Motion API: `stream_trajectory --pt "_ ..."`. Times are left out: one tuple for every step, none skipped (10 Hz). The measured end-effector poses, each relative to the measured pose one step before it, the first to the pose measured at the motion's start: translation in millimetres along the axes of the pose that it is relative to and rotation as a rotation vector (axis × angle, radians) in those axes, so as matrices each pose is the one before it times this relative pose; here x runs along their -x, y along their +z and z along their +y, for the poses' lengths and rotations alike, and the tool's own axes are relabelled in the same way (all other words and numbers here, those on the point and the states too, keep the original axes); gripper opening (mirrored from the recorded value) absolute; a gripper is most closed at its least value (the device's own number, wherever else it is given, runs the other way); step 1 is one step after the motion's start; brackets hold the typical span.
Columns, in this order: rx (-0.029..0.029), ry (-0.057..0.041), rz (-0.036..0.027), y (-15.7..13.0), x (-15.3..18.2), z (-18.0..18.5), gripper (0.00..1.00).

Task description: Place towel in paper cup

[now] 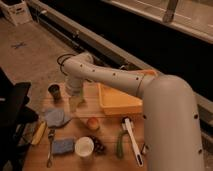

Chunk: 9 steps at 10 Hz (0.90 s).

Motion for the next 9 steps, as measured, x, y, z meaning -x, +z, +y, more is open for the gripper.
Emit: stream_trajectory --pt "0.00767 -0.00178 -0.00856 4.38 1.93 -0.36 0.80" --pt "0.01547 -0.00076 -0.01425 6.67 1.21 1.10 0.80" --pt "0.02743 0.00024 -0.00431 10.76 0.12 5.25 0.80" --pt "0.00549 -0.00522 -0.00125 1.93 3.90 0.71 0.80" --pt "0.00010 0.00178 0.00069 -0.05 -1.42 0.34 0.80" --pt "-0.00023 0.00168 0.00065 -0.17 -1.31 0.18 0.80" --pt "0.00038 -0.00225 -0.00073 0.39 1.79 -0.28 0.80" --pt "0.00032 -0.00048 0.00027 0.22 0.23 0.07 0.80" --pt "-0.00064 0.00069 0.00108 -0.16 -0.32 -0.05 0.80"
